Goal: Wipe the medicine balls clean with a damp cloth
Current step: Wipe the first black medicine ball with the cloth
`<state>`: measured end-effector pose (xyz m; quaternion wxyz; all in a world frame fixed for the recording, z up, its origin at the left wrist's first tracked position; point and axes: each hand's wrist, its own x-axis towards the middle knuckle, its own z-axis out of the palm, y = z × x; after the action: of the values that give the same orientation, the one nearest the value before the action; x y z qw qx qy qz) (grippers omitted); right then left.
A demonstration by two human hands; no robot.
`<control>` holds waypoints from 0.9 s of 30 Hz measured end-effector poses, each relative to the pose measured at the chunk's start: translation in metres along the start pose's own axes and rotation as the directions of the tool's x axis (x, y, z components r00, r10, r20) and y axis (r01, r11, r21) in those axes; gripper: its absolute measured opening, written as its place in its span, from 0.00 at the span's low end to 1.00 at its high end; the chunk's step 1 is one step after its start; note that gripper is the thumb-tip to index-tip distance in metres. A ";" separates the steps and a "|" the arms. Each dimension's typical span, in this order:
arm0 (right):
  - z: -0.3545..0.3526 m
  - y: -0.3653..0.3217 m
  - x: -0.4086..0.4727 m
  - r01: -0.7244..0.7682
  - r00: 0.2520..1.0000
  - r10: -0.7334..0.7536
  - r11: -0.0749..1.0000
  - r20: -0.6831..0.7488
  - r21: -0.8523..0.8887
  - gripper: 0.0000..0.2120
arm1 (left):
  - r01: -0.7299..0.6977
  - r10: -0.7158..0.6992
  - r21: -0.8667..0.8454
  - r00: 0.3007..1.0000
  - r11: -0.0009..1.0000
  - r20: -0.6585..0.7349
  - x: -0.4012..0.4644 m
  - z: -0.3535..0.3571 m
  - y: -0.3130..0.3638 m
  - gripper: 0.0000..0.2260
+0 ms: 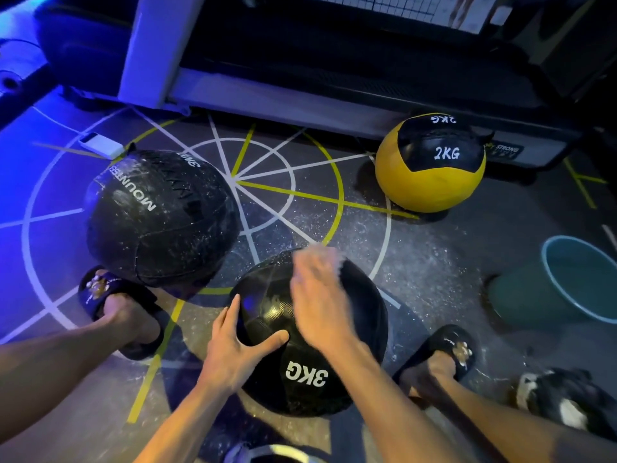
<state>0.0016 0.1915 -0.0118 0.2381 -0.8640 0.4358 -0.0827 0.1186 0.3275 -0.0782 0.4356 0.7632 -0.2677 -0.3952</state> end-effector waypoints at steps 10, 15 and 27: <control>-0.036 0.136 -0.021 -0.548 0.834 0.545 0.800 0.087 0.243 0.18 | -0.012 0.015 0.074 0.999 0.997 -0.033 -0.009 0.014 -0.002 0.66; -0.019 0.048 -0.027 -0.190 0.973 0.213 0.959 -0.092 0.210 0.23 | -0.036 0.039 0.098 0.999 0.995 -0.029 -0.012 0.019 0.001 0.64; -0.033 0.028 -0.018 0.080 0.980 -0.082 0.997 0.179 0.015 0.20 | -0.161 0.162 0.248 0.987 0.955 0.018 -0.018 0.044 0.011 0.61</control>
<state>-0.0406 0.1805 0.0048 0.2763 -0.8841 0.3766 -0.0157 0.0709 0.3161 -0.0756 0.3679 0.7877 -0.3760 -0.3206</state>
